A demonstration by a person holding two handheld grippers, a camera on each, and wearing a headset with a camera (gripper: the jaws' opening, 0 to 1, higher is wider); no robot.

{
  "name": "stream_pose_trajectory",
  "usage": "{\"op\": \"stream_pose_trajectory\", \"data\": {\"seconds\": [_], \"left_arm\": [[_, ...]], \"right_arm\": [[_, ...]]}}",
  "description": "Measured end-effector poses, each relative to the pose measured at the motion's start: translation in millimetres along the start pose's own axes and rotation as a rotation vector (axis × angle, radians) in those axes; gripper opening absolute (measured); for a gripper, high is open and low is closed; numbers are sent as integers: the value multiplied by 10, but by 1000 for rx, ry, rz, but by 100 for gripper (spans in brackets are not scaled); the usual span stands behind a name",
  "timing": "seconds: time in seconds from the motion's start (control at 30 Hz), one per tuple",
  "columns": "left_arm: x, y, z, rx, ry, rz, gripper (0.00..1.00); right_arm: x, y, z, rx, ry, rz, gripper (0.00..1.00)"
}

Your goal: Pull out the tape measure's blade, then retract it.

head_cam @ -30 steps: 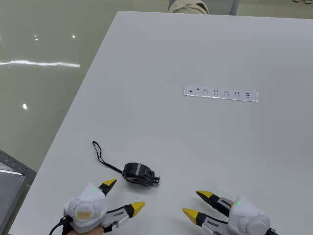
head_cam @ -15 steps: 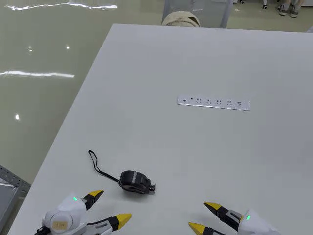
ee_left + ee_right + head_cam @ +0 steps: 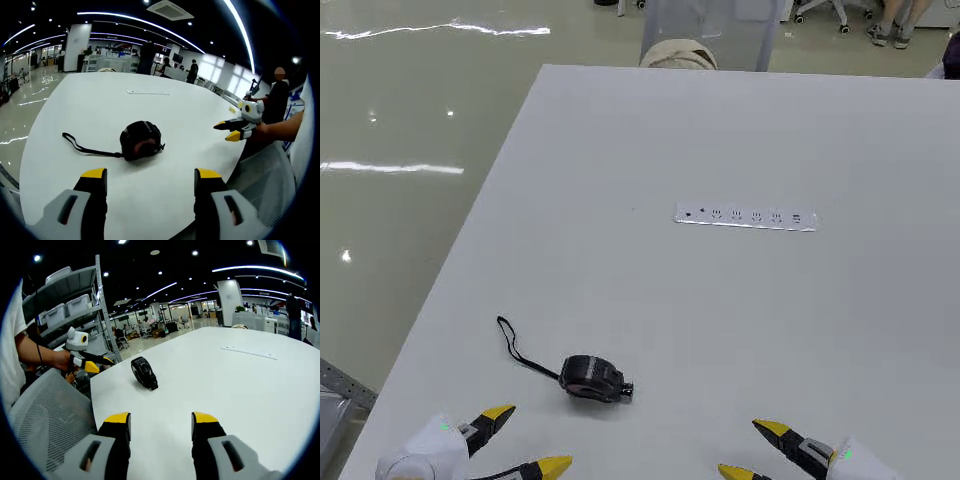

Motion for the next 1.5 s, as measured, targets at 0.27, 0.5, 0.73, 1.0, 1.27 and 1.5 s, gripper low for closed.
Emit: {"op": "stream_pose_trajectory", "data": {"seconds": [0.27,0.5,0.73,1.0,1.27,1.5], "left_arm": [[49,33,-163,-10,-7,-9,70],[57,40,-274,-22,-23,-23,72],[106,16,-309,-16,-30,-29,74],[161,9,-316,-18,-32,-52,76],[154,-100,-331,-18,-30,-49,77],[145,-151,-350,-19,-35,-57,77]], "right_arm": [[-3,-18,-181,35,-10,4,54],[23,-10,-299,62,-8,6,58],[23,21,-402,92,2,13,64],[43,6,-526,127,9,2,67],[75,22,-570,134,17,14,71],[74,41,-550,131,12,16,71]]}}
Point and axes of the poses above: the centre of the closed fingertips' face, and the gripper's own axes: z roughly forward along the fingers, y roughly to its left, x roughly out of its underside, the point moved 2 cm from there along -z, roughly backward along the fingers, and after that the axes turned 10 degrees about -z, right-handed, at the moved point
